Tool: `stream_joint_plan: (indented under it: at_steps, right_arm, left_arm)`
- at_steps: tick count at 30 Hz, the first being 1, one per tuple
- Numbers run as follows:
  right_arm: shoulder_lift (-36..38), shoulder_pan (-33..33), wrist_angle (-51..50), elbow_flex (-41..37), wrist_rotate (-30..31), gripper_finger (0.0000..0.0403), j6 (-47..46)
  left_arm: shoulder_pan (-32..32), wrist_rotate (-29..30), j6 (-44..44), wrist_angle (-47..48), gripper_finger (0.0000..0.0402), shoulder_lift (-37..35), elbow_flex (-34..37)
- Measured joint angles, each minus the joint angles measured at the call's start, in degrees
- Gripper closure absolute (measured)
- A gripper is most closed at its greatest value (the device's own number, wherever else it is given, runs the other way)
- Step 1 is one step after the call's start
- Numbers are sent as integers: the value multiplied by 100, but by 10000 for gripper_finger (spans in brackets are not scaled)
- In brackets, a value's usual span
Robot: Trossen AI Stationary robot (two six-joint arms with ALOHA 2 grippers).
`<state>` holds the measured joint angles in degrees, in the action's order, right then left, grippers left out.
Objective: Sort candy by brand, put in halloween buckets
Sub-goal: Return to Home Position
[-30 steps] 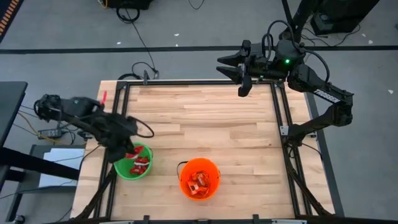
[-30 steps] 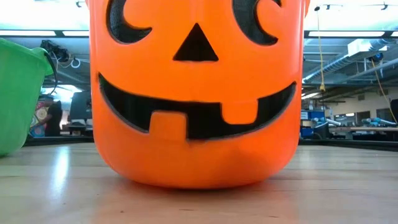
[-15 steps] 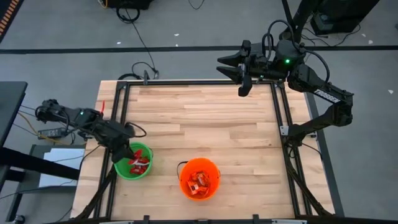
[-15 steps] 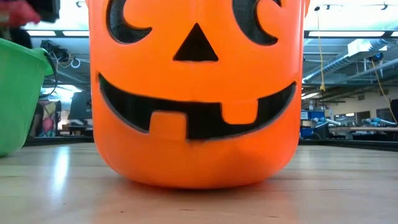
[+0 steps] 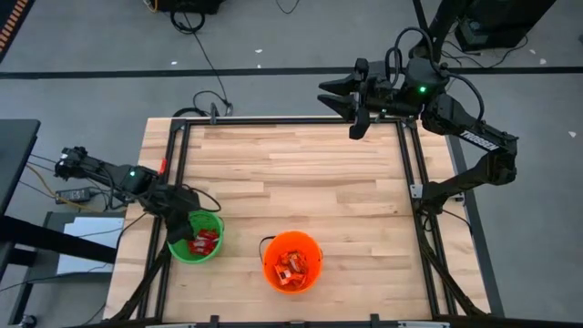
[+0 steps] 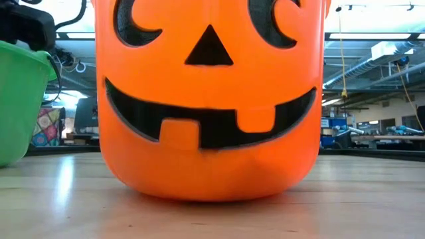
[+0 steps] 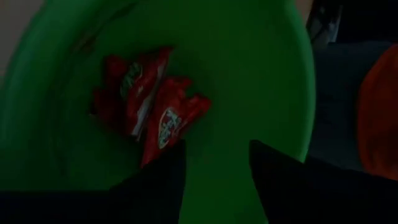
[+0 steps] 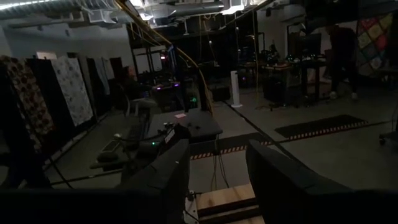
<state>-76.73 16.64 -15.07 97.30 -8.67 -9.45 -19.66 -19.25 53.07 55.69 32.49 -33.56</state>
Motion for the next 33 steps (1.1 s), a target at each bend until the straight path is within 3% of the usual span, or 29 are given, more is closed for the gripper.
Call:
stream_joint_plan:
  at_steps: [4, 9, 15, 20, 26, 29, 33]
  right_arm:
    - [0, -1, -2, 0, 0, 233, 0]
    - [31, 80, -50, 0, -8, 233, -42]
    - [300, 441, -594, 0, -321, 233, -557]
    - [682, 592, -1221, 0, -330, 233, -694]
    - [1352, 698, -2204, 0, -203, 233, -756]
    - [1742, 760, -2603, 0, -120, 233, -752]
    - [2244, 831, -2906, 0, -150, 233, -715]
  left_arm:
    - [0, 10, -30, -191, 201, -90, 0]
    - [0, 52, -3, -352, 199, -355, -45]
    - [11, 265, -62, -349, 199, -647, -901]
    - [11, 1206, -496, -311, 199, -721, -2095]
    - [11, 2835, -1093, 537, 199, -721, -3425]
    - [13, 3466, -1074, 1002, 199, -775, -3836]
    - [13, 3855, -815, 1261, 199, -897, -4028]
